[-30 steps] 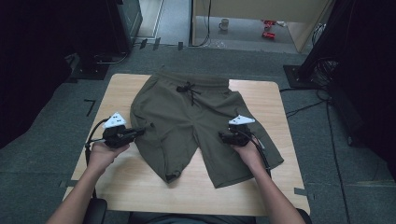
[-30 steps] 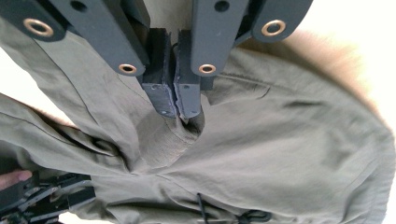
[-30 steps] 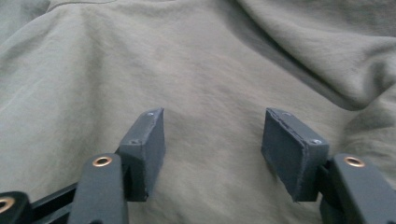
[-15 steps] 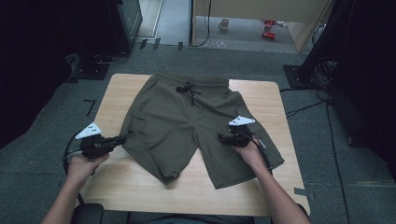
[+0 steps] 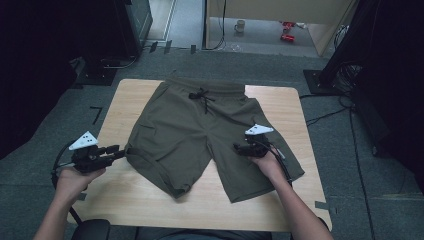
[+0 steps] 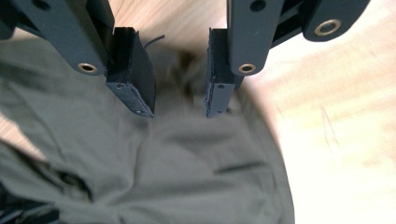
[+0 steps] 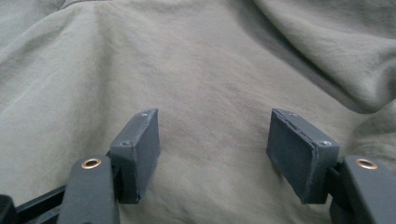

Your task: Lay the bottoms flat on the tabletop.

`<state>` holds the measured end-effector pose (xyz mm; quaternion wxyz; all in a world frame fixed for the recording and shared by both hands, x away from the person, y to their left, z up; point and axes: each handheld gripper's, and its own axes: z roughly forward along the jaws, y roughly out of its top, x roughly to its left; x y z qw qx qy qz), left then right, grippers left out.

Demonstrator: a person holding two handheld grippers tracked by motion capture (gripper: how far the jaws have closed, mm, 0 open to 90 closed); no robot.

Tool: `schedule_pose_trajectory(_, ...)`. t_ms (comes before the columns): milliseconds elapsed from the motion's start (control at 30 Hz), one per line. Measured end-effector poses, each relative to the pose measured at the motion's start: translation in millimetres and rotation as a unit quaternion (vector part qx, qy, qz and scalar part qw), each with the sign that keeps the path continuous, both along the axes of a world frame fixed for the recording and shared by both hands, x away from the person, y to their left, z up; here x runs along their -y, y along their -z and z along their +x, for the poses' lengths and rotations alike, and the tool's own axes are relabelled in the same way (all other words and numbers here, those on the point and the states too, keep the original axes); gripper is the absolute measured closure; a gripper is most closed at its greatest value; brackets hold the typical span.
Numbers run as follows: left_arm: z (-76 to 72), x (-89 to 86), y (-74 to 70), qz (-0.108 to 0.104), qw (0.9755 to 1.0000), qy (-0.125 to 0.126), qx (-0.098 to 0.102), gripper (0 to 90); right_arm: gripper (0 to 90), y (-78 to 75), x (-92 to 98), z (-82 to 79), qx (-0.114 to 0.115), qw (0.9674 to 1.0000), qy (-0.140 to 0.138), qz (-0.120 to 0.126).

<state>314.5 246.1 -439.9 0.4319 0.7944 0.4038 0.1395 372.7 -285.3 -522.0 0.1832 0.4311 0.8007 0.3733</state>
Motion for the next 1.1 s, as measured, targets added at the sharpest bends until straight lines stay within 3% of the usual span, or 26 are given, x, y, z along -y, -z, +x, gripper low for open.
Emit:
schedule_pose_trajectory(100,8.7,8.8,-11.1,0.015,0.9999,0.004,0.008,64.1,33.9,0.0,-0.3,-0.1,0.0,1.0,0.001,0.0)
schedule_pose_trajectory(200,22.2,19.2,-11.0,0.022,0.9997,0.009,-0.002,66.2,33.9,0.0,-0.4,-0.1,0.0,1.0,0.002,0.0)
schedule_pose_trajectory(333,38.9,33.1,1.7,0.037,0.9988,0.018,-0.027,68.2,33.9,0.0,-0.5,-0.3,0.0,1.0,0.002,0.0)
schedule_pose_trajectory(467,44.7,43.5,19.7,0.052,0.9973,0.031,-0.042,68.2,33.9,-0.2,-0.9,-1.5,-0.001,1.0,0.005,0.0)
schedule_pose_trajectory(667,41.9,46.0,41.2,0.055,0.9955,0.041,-0.066,66.9,33.6,-2.0,-2.0,-12.3,-0.008,0.9999,0.002,-0.006)
schedule_pose_trajectory(867,36.8,50.3,58.9,0.074,0.9925,0.049,-0.084,63.9,33.7,-1.4,-0.3,-30.9,-0.005,1.0,-0.005,-0.006)
schedule_pose_trajectory(1100,25.7,55.2,60.0,0.079,0.9923,0.049,-0.081,61.9,33.7,-3.4,1.4,-47.3,-0.012,0.9998,-0.006,-0.014)
